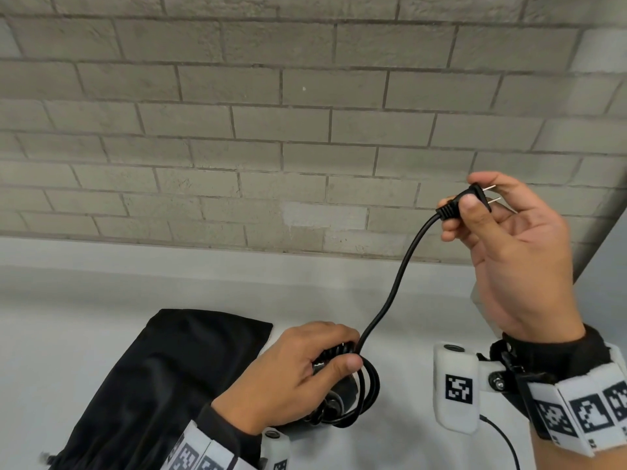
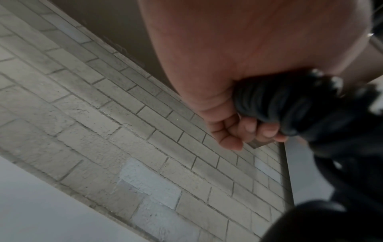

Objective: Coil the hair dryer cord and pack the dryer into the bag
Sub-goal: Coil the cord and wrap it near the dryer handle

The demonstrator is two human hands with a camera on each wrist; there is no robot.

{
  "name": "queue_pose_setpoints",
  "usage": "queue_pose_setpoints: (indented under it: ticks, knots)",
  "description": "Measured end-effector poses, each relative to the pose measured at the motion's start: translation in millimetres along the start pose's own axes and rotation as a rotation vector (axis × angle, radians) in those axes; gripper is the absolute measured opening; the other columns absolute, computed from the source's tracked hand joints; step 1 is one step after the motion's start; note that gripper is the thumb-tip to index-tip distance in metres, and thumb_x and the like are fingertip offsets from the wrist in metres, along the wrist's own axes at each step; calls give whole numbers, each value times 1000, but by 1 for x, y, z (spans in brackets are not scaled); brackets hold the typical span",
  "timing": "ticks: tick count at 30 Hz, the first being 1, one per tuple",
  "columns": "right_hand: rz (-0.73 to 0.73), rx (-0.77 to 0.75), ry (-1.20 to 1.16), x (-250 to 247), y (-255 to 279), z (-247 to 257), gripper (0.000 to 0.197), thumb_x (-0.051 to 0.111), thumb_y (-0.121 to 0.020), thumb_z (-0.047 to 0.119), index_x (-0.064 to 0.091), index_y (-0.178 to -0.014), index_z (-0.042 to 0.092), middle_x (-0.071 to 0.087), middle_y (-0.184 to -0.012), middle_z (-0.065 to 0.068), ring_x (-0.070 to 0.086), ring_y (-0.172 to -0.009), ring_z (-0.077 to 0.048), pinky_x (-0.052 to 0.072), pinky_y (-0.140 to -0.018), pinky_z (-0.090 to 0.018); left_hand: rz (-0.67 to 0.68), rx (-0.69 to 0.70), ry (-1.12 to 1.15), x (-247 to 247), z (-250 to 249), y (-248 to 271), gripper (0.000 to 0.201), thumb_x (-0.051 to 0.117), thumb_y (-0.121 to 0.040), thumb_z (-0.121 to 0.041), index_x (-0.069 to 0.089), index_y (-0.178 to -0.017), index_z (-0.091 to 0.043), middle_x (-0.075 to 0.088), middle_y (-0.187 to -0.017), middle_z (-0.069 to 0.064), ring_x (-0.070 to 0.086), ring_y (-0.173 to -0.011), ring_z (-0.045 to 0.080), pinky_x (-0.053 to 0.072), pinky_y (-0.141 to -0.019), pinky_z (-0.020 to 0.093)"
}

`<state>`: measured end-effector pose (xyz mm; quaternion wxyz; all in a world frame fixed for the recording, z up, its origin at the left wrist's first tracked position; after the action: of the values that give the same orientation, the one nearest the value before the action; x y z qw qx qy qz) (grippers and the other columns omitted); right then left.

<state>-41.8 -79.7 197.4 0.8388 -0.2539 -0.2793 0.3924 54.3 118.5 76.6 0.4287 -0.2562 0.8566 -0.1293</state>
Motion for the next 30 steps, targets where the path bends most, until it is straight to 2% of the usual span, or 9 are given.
queue_pose_setpoints:
  ticks: [2, 7, 10, 17, 20, 23, 26, 28, 30]
  knots:
    - [2, 18, -5, -1, 0, -4, 22, 59, -89, 6, 59, -110, 11, 63, -81, -11, 61, -65, -18, 53, -66, -25, -7, 12, -27, -1, -1, 0, 39, 41, -99, -56, 62, -111, -25, 63, -93, -15, 60, -90, 8, 49, -80, 29]
    - [14, 42, -31, -3, 2, -11, 21, 59, -87, 7, 59, -108, 10, 64, -79, -7, 60, -65, -19, 54, -66, -25, -55, 37, -49, -1, -4, 0, 26, 61, -93, -48, 62, -105, -25, 61, -83, -11, 56, -78, 8, 48, -72, 26]
    - [17, 85, -45, -8, 3, -19, 21, 62, -85, 10, 59, -106, 11, 62, -81, -10, 61, -65, -18, 54, -66, -24, -84, 18, -18, -2, 0, 3, 24, 59, -95, -47, 64, -105, -26, 58, -81, -13, 54, -76, 7, 47, -71, 25]
    - [-34, 236, 36, -47, 26, -73, 52, 91, -53, 35, 62, -90, 13, 68, -79, -3, 63, -63, -17, 55, -62, -24, -134, -18, 89, -4, 5, 8, 20, 59, -95, -43, 68, -105, -27, 65, -86, -9, 62, -82, 15, 46, -74, 20]
    - [-11, 349, 196, -61, 49, -107, 64, 91, -45, 52, 64, -88, 14, 66, -80, -4, 59, -68, -19, 52, -59, -27, -143, -20, 119, -4, 5, 8, 16, 61, -94, -39, 68, -102, -27, 65, -86, -8, 62, -81, 16, 46, -74, 19]
    - [145, 439, 357, -58, 76, -134, 46, 84, -58, 54, 67, -83, 18, 68, -75, 0, 59, -69, -17, 49, -61, -26, -141, -22, 137, -4, 6, 8, 18, 60, -95, -38, 70, -102, -25, 66, -86, -7, 63, -83, 18, 48, -74, 24]
    - [420, 509, 524, -39, 104, -148, 9, 74, -82, 28, 67, -81, 23, 70, -76, 1, 65, -71, -15, 54, -69, -35, -140, -20, 143, -3, 7, 7, 24, 59, -95, -41, 71, -102, -21, 68, -87, -4, 64, -83, 21, 50, -74, 32]
    - [553, 587, 509, -25, 119, -150, 7, 68, -88, 17, 67, -85, 24, 70, -79, -4, 66, -73, -16, 55, -72, -39, -141, -14, 138, -3, 7, 6, 28, 58, -95, -42, 71, -102, -19, 68, -86, -2, 63, -82, 21, 50, -74, 35]
    - [619, 658, 406, -12, 127, -144, 13, 62, -91, 9, 66, -99, 18, 69, -85, -14, 65, -75, -19, 54, -71, -33, -144, -8, 137, -4, 7, 5, 27, 58, -95, -41, 72, -103, -19, 68, -85, -2, 63, -82, 21, 50, -73, 35]
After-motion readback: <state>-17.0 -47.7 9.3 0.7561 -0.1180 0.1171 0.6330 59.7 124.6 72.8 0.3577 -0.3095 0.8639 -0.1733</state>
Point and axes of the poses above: each hand's wrist, its own y-axis away from the middle knuckle, its own x-axis out of the palm, z = x × y, the point moved 4 cm from there along -y, towards the middle knuckle
